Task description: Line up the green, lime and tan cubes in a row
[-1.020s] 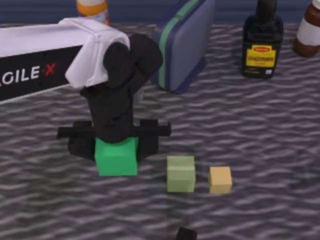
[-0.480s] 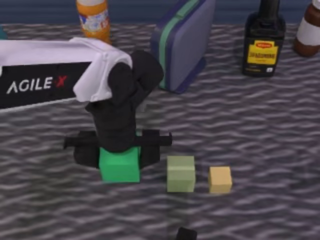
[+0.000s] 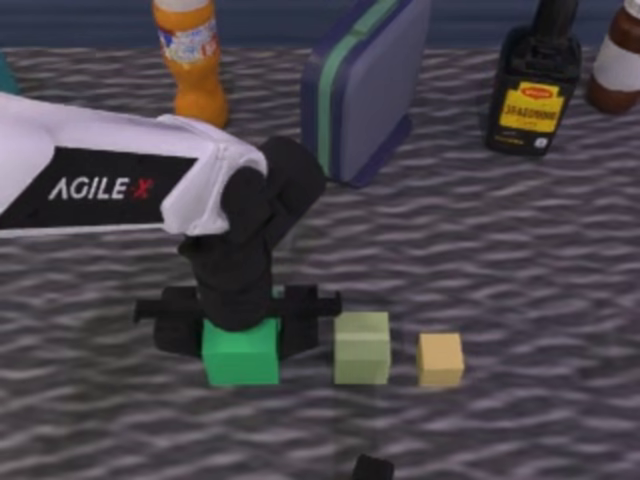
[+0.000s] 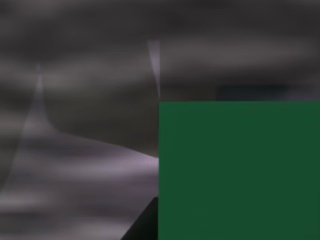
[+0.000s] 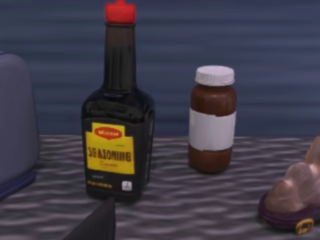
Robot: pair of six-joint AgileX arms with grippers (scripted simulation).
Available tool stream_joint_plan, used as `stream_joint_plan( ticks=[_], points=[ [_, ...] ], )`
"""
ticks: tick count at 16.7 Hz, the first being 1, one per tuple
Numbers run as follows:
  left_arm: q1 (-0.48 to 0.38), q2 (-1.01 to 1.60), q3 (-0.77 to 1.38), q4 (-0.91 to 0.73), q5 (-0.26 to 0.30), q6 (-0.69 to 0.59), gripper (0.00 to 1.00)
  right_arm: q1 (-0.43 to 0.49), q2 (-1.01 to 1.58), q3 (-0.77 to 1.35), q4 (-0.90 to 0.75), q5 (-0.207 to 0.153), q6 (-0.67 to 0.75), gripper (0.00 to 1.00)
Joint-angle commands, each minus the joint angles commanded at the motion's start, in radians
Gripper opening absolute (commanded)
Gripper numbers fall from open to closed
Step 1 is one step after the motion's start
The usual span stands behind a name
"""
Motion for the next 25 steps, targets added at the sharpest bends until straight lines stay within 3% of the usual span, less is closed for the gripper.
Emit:
stream_joint_plan(
  ticks=[13,25],
  points=[
    [0.000,0.000,0.000,0.000,0.000,0.000,0.98,0.000,0.000,0.000,0.000,0.000,0.000,1.00],
    [0.001,-0.016,0.029,-0.040,0.001,-0.002,1.00,0.000,0.000,0.000,0.000,0.000,0.000,1.00]
  ],
)
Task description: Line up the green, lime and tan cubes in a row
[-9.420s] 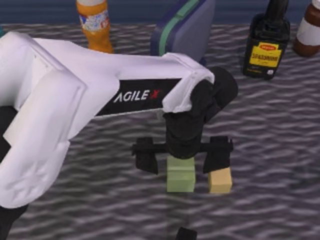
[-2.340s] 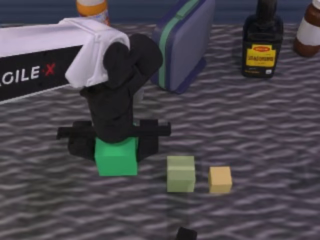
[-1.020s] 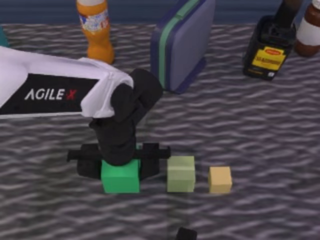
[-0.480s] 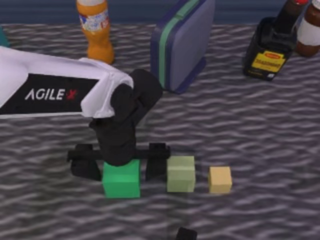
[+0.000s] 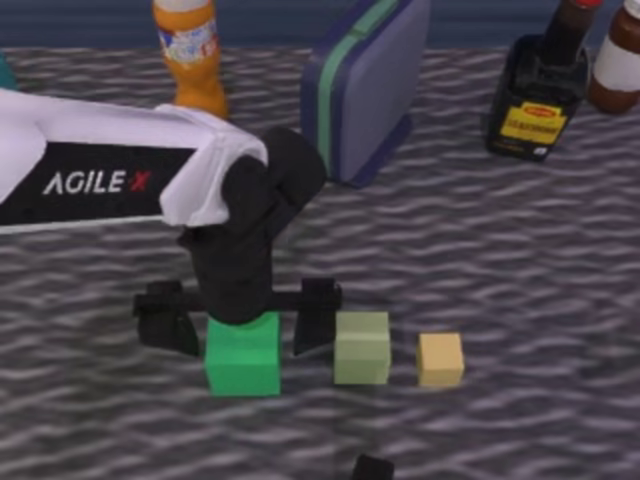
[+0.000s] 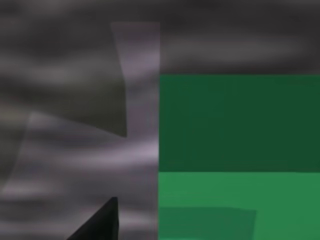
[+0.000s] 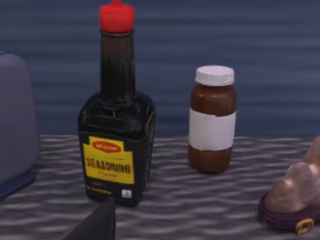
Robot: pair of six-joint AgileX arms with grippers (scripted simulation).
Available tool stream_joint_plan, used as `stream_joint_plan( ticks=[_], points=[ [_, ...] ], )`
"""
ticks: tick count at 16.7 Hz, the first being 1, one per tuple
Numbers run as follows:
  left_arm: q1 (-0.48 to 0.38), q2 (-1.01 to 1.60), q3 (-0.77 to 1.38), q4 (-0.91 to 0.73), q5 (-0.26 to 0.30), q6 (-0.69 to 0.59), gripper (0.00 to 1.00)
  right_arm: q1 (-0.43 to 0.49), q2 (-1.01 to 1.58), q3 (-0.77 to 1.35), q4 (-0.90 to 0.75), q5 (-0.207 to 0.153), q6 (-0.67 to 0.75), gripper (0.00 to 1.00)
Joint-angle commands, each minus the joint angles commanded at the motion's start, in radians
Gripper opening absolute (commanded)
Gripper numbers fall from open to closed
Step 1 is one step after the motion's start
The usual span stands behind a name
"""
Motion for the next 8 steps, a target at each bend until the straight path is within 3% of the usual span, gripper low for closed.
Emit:
stream_joint_plan(
  ticks=[8],
  points=[
    [0.016,-0.090,0.128,-0.221,-0.001,-0.003,1.00,0.000,0.000,0.000,0.000,0.000,0.000,1.00]
  ],
)
